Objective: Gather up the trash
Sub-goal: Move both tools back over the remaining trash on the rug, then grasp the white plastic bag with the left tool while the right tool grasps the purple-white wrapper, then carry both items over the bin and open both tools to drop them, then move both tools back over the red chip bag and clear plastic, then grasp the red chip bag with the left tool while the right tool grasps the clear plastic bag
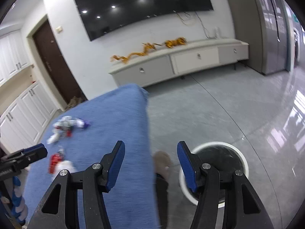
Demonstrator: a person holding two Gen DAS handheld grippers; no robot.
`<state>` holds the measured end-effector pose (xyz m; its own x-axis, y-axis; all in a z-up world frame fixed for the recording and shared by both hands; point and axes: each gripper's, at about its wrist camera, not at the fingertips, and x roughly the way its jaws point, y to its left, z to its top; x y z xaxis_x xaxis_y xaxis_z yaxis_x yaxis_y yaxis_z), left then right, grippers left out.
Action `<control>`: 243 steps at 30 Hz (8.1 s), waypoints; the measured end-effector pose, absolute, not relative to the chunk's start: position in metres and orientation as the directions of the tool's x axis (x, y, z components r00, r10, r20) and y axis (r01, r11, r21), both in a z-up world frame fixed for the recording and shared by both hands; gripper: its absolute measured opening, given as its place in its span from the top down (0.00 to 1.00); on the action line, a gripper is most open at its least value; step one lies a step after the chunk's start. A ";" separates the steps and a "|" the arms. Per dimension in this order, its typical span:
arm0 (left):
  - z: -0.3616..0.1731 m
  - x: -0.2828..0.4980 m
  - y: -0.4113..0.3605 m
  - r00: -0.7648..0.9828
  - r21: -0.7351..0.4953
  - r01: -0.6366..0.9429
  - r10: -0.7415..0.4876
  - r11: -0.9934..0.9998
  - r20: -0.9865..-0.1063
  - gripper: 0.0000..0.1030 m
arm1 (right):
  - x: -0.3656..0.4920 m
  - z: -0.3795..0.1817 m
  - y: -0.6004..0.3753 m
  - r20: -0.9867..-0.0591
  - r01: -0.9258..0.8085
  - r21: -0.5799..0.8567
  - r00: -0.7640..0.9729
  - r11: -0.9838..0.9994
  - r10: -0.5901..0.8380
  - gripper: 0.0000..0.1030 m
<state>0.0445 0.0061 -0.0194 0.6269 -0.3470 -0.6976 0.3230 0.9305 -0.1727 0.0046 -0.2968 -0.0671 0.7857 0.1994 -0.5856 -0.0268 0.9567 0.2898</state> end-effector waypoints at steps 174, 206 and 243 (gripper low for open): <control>-0.011 -0.001 0.107 0.711 -0.282 0.213 -0.347 0.935 -0.612 0.41 | -0.055 -0.018 -0.234 -0.495 -0.061 0.218 0.853 0.974 0.164 0.44; -0.087 0.018 0.143 0.617 -0.351 0.111 -0.342 0.930 -0.709 0.41 | 0.003 -0.110 -0.133 -0.678 -0.355 0.181 0.631 0.917 0.378 0.44; -0.093 0.050 0.125 0.559 -0.339 0.171 -0.374 0.925 -0.740 0.80 | 0.015 -0.118 -0.098 -0.660 -0.520 0.128 0.591 0.845 0.464 0.77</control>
<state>0.0501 0.1249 -0.0929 0.5585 -0.3743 -0.7402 0.1707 0.9252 -0.3390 0.0154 -0.0976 -0.1181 0.5913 0.4637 -0.6598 -0.5199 0.8446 0.1277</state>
